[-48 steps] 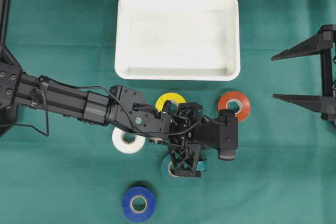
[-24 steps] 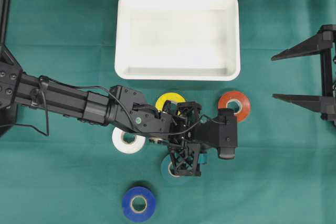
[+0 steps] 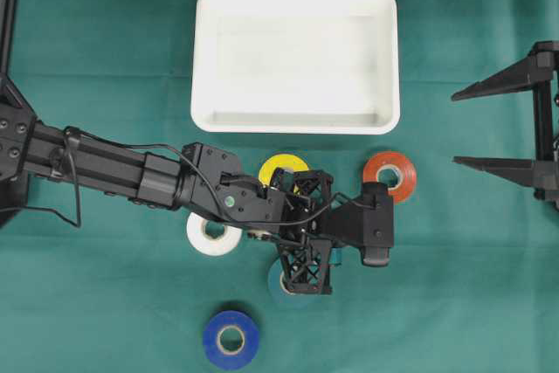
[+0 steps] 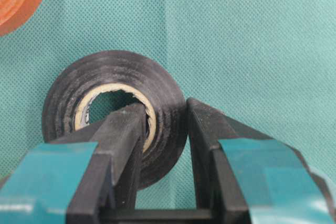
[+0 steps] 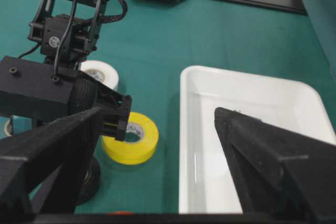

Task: Pick up the tape from a random location and place it into the white case.
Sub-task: 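Lower the left gripper into the black roll's hole and close, then lift the black tape roll and carry it over the white tray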

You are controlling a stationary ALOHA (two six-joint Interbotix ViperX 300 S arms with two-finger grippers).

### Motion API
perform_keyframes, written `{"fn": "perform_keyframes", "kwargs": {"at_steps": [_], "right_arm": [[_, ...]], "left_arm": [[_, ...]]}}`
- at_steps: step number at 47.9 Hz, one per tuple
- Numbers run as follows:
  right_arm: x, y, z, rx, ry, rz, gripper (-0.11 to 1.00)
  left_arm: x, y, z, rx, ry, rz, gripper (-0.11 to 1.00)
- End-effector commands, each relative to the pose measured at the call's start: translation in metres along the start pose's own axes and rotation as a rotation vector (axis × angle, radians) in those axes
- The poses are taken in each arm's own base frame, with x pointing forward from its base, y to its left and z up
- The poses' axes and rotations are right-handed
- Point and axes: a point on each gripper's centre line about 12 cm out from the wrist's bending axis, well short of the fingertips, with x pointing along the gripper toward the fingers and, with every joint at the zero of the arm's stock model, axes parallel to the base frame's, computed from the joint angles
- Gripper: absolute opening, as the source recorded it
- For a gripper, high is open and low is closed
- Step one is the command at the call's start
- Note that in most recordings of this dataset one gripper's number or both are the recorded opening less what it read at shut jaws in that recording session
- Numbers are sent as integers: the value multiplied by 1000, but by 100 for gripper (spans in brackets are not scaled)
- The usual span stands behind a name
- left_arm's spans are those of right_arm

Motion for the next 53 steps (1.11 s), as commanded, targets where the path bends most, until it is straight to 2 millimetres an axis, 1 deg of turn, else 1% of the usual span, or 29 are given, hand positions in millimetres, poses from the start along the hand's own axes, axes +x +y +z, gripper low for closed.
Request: {"fn": "perform_keyframes", "kwargs": {"at_steps": [1,9,16,21,33,41,53], "right_arm": [[1,-1,10,0,-25,-3,91],[1,0,10,0,-25,-2,91],[1,0,10,0,-25,-2,91],[1,0,10,0,-25,-2,91],[1,0,10,0,-18,-2,91],[1,0,10,0,-17,-2,91],[1,-1,10,0,-20,-3,91]], "left_arm": [[-11,-3,11,1,-35,-7,18],[-14,-3,13,1,-41,-8,18],[-20,-5,17,4,-57,-11,18],[-29,-5,22,5,-73,-12,18],[-63,-6,33,12,-94,-12,18],[-93,-7,44,11,-139,-15,18],[-143,-9,58,18,-214,-22,18]]}}
